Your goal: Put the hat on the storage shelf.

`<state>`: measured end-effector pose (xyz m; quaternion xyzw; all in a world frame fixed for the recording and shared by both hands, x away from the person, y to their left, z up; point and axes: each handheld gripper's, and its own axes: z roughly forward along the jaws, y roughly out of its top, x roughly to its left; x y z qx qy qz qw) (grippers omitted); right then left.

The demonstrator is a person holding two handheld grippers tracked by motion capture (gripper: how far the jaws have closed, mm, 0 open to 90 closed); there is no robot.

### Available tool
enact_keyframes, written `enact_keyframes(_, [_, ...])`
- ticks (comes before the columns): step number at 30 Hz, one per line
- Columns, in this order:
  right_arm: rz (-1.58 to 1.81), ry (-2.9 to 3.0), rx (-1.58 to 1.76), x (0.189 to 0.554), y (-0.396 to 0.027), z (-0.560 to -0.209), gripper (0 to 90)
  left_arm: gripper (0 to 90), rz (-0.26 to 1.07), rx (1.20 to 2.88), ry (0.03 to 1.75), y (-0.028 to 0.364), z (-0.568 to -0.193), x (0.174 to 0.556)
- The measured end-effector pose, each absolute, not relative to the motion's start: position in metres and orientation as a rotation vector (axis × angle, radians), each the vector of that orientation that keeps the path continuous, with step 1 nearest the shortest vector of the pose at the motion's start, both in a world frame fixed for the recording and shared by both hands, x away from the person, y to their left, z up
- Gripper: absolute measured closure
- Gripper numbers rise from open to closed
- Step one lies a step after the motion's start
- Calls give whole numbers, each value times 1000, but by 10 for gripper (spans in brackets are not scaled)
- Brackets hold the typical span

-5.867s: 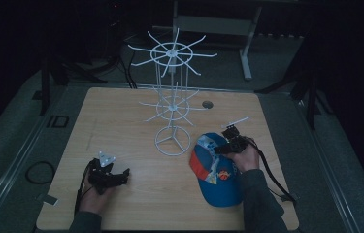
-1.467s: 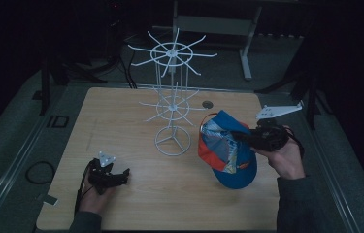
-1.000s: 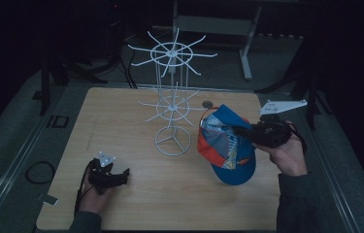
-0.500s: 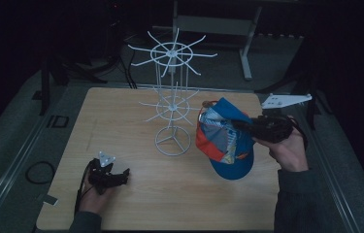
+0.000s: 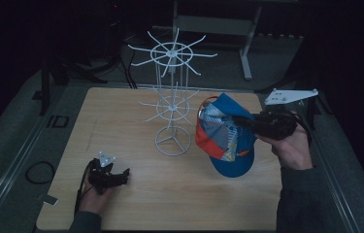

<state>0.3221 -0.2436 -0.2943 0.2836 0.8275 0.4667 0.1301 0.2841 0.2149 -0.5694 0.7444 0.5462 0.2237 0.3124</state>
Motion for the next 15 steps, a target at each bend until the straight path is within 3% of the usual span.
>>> enact_keyframes(15, [1392, 2394, 808, 320, -246, -284, 866, 134, 590, 1963, 1441, 215, -569, 284])
